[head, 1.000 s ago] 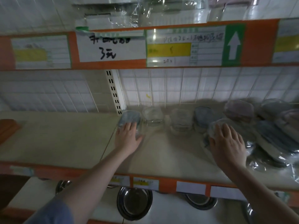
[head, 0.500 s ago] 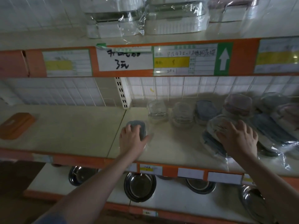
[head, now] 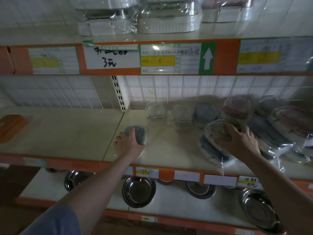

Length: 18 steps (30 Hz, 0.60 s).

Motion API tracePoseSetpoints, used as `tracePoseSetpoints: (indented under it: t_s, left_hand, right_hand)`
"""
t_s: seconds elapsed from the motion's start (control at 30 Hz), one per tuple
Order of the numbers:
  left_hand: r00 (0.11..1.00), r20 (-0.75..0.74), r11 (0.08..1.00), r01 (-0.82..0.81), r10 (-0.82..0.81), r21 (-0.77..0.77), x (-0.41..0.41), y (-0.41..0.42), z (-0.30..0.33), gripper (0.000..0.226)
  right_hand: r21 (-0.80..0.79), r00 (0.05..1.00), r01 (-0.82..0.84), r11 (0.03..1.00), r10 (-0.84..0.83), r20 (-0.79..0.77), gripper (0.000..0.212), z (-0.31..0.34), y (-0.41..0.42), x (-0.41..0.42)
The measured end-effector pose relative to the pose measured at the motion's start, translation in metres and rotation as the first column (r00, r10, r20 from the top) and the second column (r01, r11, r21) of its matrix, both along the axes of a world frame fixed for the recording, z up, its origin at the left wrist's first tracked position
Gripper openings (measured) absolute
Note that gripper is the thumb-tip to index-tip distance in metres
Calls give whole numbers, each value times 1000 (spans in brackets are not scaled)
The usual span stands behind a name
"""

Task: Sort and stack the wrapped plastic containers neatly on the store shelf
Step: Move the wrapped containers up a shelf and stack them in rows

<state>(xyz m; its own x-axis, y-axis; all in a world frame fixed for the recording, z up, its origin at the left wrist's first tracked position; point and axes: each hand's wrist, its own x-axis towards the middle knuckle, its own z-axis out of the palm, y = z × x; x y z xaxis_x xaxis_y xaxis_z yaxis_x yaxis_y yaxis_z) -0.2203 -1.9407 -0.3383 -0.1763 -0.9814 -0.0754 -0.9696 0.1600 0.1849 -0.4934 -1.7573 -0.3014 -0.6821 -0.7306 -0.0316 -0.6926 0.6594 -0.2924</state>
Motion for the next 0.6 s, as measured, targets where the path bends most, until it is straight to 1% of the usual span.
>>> tracePoseSetpoints:
  t_s: [0.13, 0.27, 0.33, 0.43, 0.6]
  left_hand:
    - [999, -24, 996, 43, -45, -78, 0, 22, 12, 77]
    - [991, -74, 990, 103, -111, -100, 3, 44, 33, 80]
    - [988, -70, 988, 128, -135, -91, 6, 54, 47, 80]
    - [985, -68, 986, 151, -156, -77, 12, 72, 67, 82]
    - [980, -51, 980, 190, -193, -50, 22, 102, 100, 83]
  right_hand:
    - [-8, 999, 14, 1000, -14, -43, 72, 6, 14, 7]
    - [-90, 997, 10, 996, -16, -74, 66, 19, 31, 21]
    - [-112, 999, -10, 994, 5, -43, 62, 27, 38, 25]
    - [-123, 999, -39, 992, 41, 17, 62, 40, 47, 32]
    - [-114, 996, -63, 992, 69, 51, 62, 67, 65, 51]
